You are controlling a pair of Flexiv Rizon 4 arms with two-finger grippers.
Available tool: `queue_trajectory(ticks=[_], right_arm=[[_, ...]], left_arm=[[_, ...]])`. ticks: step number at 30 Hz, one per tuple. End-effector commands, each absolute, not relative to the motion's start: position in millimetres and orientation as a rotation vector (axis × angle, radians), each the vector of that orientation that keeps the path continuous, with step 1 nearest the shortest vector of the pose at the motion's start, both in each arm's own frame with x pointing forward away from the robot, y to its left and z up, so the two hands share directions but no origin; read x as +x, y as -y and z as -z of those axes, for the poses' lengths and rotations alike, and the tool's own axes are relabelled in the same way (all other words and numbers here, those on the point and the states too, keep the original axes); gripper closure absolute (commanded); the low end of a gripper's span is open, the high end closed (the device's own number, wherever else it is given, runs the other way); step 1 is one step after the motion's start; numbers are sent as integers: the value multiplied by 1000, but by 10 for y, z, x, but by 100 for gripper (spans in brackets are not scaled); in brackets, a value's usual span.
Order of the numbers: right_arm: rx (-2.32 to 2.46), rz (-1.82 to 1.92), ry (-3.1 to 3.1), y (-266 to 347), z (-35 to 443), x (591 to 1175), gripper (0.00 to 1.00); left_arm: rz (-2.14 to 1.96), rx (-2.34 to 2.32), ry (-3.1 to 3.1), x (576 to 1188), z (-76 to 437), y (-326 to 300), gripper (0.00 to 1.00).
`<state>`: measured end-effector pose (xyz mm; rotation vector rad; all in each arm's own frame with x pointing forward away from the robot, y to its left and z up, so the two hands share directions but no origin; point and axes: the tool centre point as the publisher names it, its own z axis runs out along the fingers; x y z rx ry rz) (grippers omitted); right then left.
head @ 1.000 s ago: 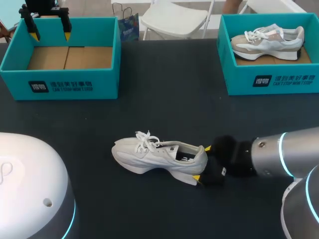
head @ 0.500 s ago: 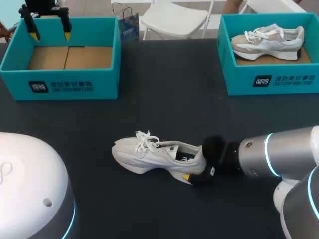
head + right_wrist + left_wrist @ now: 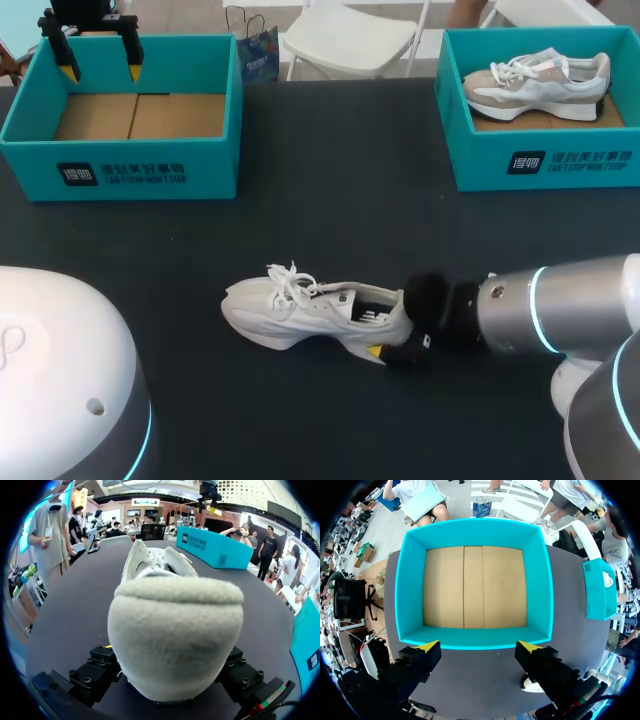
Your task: Take the shoe out of the shoebox, open the shoe tongue, remove and reinsert the insole, then place the shoe into the shoebox
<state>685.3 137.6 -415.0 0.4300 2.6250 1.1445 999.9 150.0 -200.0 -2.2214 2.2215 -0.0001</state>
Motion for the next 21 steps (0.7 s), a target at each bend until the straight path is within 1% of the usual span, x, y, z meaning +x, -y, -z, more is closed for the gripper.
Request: queue_trajectory(ticks=[1,12,21], right_arm=[[248,-1362,-2745,-1113,4102,7012,100],[-44,-1453,-2914,-989,4107,7330,100],[-47,-1504,-2969,-999,4139,7336,100]], left_arm=[[0,-2221,-2222,10000,2000,-1499,0],[0,-2221,-2222,10000,2000,-1499,0],[0,-2221,-2222,10000,2000,-1499,0]])
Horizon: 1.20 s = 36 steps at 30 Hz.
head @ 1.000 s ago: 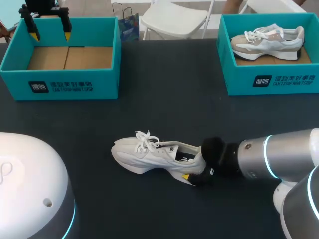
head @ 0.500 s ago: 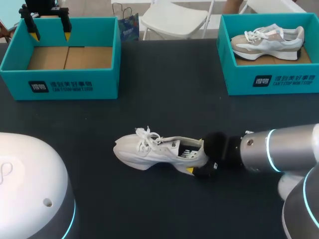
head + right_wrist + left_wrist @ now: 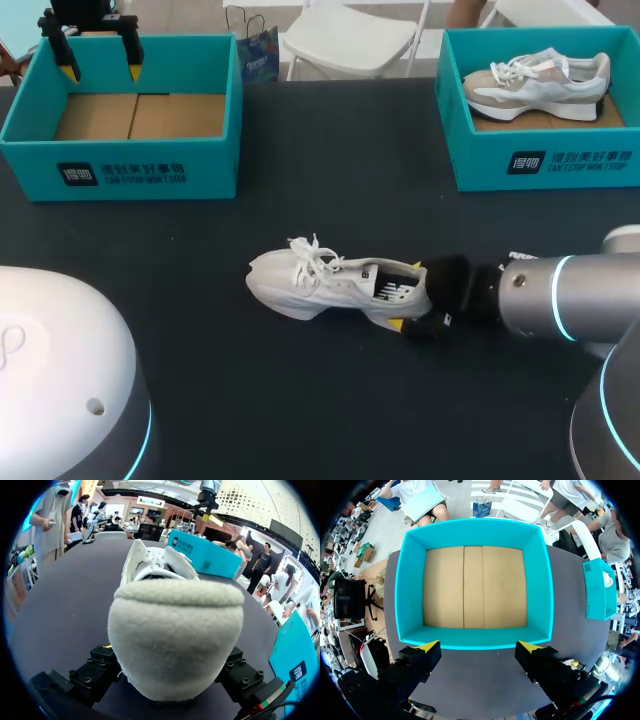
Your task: Take the shoe out of the shoebox, open the shoe tongue, remove and reinsert the insole, then place the shoe into the shoebox
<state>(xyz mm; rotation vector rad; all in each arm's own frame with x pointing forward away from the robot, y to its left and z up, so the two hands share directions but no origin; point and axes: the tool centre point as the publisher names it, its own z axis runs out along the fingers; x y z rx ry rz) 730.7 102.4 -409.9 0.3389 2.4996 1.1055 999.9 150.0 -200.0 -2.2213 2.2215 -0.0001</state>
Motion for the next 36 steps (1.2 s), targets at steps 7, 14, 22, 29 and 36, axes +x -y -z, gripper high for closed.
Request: queue_trajectory(ticks=[7,14,22,29,36], right_arm=[[-36,-1540,-3042,-1050,4147,7266,100],[-142,-1559,-3127,-1056,4135,7255,100],[-329,-1574,-3174,-1074,4078,7420,100],[-556,-1621,-3228,-1130,4091,7528,100],[-827,-1665,-3272,-1128,4057,7598,100]], left_arm=[[0,-2221,-2222,10000,2000,-1499,0],[0,-2221,-2222,10000,2000,-1499,0],[0,-2221,-2222,10000,2000,-1499,0],[0,-2221,-2222,10000,2000,-1499,0],[0,-2221,-2222,10000,2000,-1499,0]])
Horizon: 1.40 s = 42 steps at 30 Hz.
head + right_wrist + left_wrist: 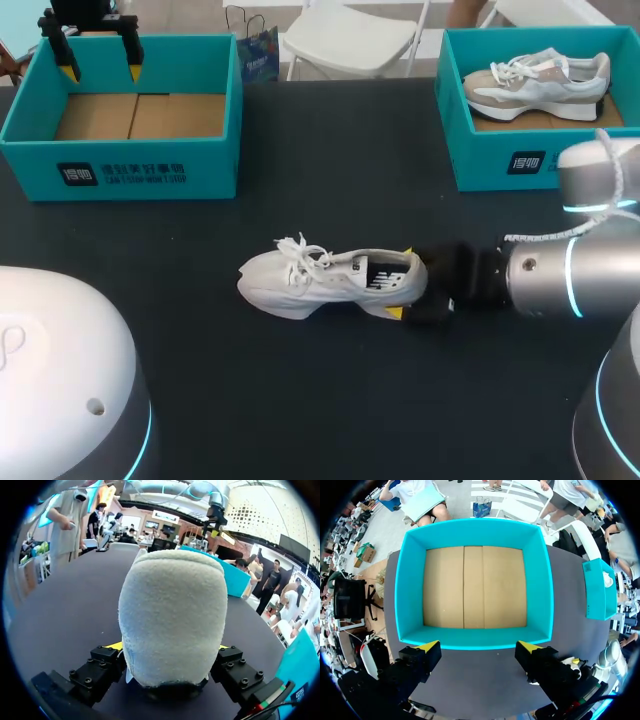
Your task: Take the shoe out of the shoebox, open the shoe tongue, remove and reinsert the insole, then place the shoe into the shoebox
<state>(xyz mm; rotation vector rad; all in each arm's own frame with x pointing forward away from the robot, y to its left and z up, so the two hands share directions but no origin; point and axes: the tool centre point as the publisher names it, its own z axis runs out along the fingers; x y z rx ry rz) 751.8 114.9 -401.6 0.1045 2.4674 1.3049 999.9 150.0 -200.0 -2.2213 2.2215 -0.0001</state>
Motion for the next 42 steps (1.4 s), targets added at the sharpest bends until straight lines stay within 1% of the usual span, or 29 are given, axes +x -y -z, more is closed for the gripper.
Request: queue_trajectory(ticks=[1,8,17,27,28,29,30,42], right_arm=[[-874,-1674,-3280,-1115,4051,7605,100],[-917,-1656,-3333,-1011,4044,7612,100],[-891,-1670,-3370,-981,4151,7590,100],[-736,-1733,-3428,-940,4235,7571,100],[-710,-1743,-3441,-939,4230,7569,84],[-701,-1723,-3453,-931,4230,7569,11],[-700,-1733,-3445,-928,4233,7569,0],[-586,-1702,-3556,-822,3987,7488,0]], left_arm=[[0,-2221,-2222,10000,2000,-1499,0],[0,-2221,-2222,10000,2000,-1499,0],[0,-2221,-2222,10000,2000,-1499,0],[0,-2221,-2222,10000,2000,-1499,0],[0,-2221,-2222,10000,2000,-1499,0],[0,-2221,-2222,10000,2000,-1499,0],[0,-2221,-2222,10000,2000,-1499,0],[0,-2221,-2222,10000,2000,-1499,0]])
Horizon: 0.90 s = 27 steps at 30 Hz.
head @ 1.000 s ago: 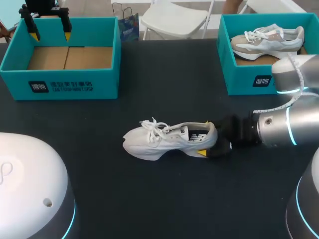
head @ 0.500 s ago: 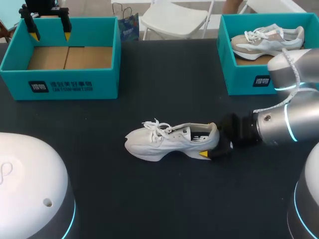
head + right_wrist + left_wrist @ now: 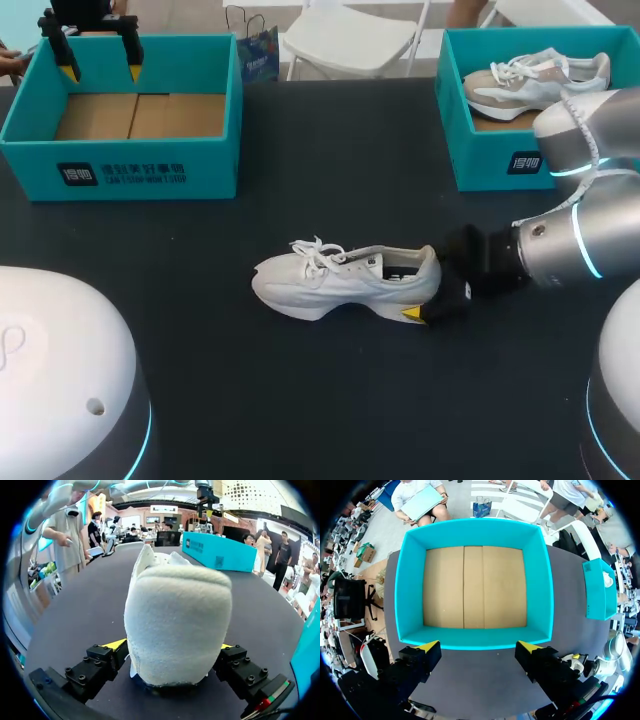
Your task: Take the shoe out of the shoebox, open the shoe tongue, remove and reinsert the insole, then place the shoe into the shoebox
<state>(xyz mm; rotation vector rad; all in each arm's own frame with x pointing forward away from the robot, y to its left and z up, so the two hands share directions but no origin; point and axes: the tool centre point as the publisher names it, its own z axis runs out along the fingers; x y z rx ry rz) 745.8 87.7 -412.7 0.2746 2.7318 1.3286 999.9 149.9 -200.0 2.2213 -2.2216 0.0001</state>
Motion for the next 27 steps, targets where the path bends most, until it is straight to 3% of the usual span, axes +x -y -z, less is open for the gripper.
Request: queue_trajectory(ticks=[1,27], right_arm=[[-591,-1685,-3567,-813,3975,7488,0],[-568,-1462,-3666,-512,3822,7564,0]], left_arm=[[0,2221,2222,10000,2000,-1499,0],[0,2221,2222,10000,2000,-1499,0]])
